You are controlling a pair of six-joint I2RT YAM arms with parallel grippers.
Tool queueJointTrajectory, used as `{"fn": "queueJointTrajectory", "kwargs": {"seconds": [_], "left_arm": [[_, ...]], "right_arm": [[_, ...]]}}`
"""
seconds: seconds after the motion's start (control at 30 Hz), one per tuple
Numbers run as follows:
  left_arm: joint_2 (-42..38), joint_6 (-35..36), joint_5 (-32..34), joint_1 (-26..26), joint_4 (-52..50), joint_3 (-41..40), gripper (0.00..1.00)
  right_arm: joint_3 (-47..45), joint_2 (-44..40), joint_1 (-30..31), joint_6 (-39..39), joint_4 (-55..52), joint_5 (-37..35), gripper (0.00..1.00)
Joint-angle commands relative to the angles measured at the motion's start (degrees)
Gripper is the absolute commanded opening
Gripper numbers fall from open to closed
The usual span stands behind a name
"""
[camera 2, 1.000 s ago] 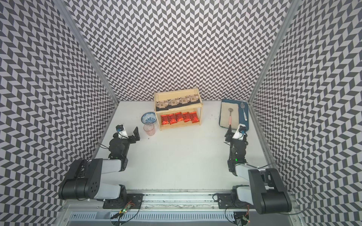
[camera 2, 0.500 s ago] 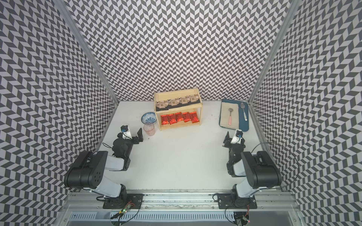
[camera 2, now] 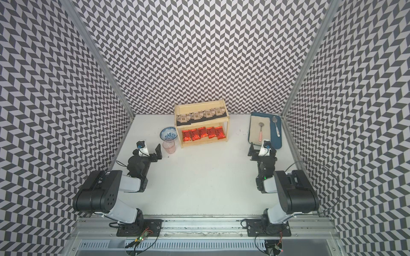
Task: Place the tea bags on the shelf by color
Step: Reset both arms
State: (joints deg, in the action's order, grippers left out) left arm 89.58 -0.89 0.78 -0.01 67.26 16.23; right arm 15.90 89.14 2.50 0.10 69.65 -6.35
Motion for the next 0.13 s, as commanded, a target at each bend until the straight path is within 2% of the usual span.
{"fn": "queueJointTrajectory", "kwargs": {"seconds": [0.0, 0.1], "left_arm": [[-0.03, 0.80, 0.45, -0.34, 0.01, 0.65, 0.99], [-0.36, 0.80, 0.41, -0.34, 0.47, 0.18, 0.99]], "right_arm": [[0.71, 0.04, 0.08, -0.80, -0.39, 2.75, 1.00], [-1.08, -0.11, 0.08, -1.05, 3.27, 3.01, 1.00]]}}
